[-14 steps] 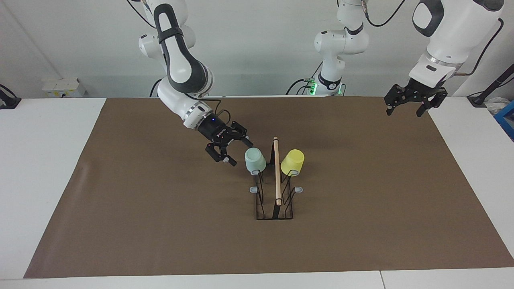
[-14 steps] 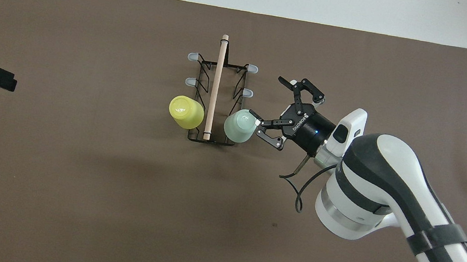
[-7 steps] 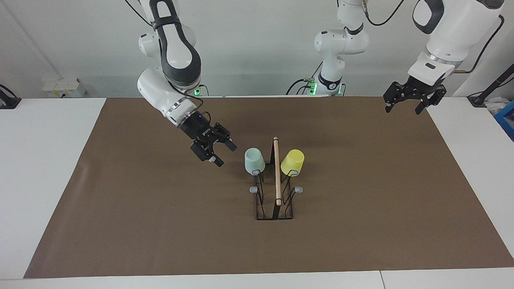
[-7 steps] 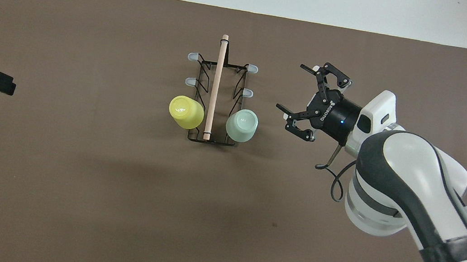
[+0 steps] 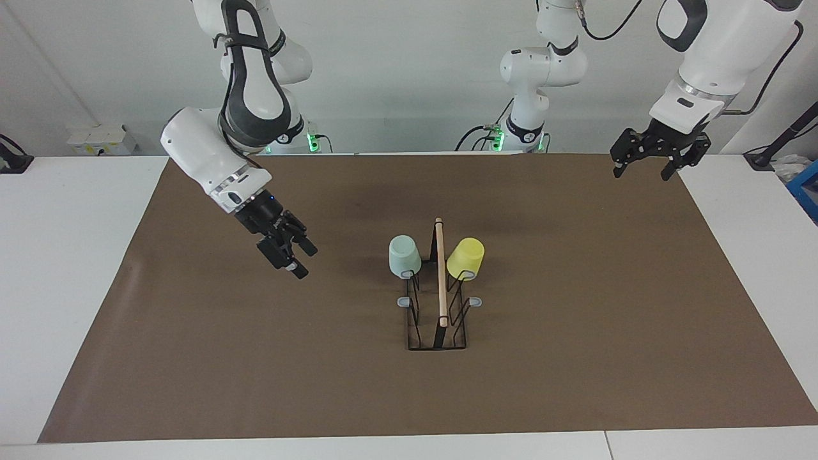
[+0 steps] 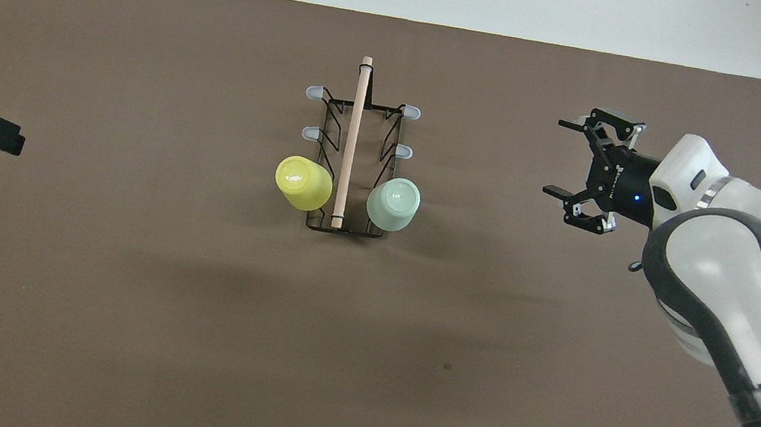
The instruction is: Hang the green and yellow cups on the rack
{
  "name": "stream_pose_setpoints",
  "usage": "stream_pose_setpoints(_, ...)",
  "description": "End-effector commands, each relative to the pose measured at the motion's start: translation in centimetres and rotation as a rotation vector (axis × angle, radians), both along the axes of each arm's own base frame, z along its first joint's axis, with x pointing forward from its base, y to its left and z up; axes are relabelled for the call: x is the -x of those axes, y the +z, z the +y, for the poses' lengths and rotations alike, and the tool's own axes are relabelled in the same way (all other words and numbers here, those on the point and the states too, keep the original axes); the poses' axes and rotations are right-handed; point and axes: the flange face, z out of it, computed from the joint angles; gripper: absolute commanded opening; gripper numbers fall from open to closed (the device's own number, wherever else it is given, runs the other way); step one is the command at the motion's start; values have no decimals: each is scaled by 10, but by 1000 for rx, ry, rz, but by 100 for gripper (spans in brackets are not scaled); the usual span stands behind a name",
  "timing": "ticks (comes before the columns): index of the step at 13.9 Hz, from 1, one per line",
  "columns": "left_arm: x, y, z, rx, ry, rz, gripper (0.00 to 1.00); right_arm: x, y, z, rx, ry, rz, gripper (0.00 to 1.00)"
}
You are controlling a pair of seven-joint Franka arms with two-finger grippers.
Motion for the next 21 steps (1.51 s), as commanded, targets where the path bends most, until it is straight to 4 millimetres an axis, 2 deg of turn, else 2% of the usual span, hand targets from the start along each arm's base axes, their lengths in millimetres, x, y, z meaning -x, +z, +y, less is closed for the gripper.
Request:
stream_pose_setpoints(1, 5, 7, 0, 6, -8, 4, 100, 8, 12, -26, 108, 76, 23, 100)
stream_pose_setpoints(3, 5, 7, -1, 6, -10, 4, 100, 14, 21, -52, 194, 132, 53, 100)
stream_pose_setpoints(6, 5, 7, -1, 6, -10, 4, 100, 24, 48, -84, 347, 188, 104, 100)
stream_pose_setpoints(8, 5, 7, 0, 6, -8, 4, 100, 29, 67, -93, 411, 232, 162, 100)
stream_pose_setpoints(11, 5, 7, -1, 6, -10, 4, 100, 36, 106, -97, 494, 175, 251, 100)
stream_pose_setpoints(13, 5, 7, 0, 6, -8, 4, 100, 42, 119, -95, 462, 66, 314, 100)
stream_pose_setpoints(16, 5, 7, -1, 6, -10, 4, 100, 58, 142, -86, 370, -237, 450, 100)
stream_pose_setpoints(21, 5, 6, -1, 6, -10, 6, 100, 67, 152, -71, 243, -643, 637, 100)
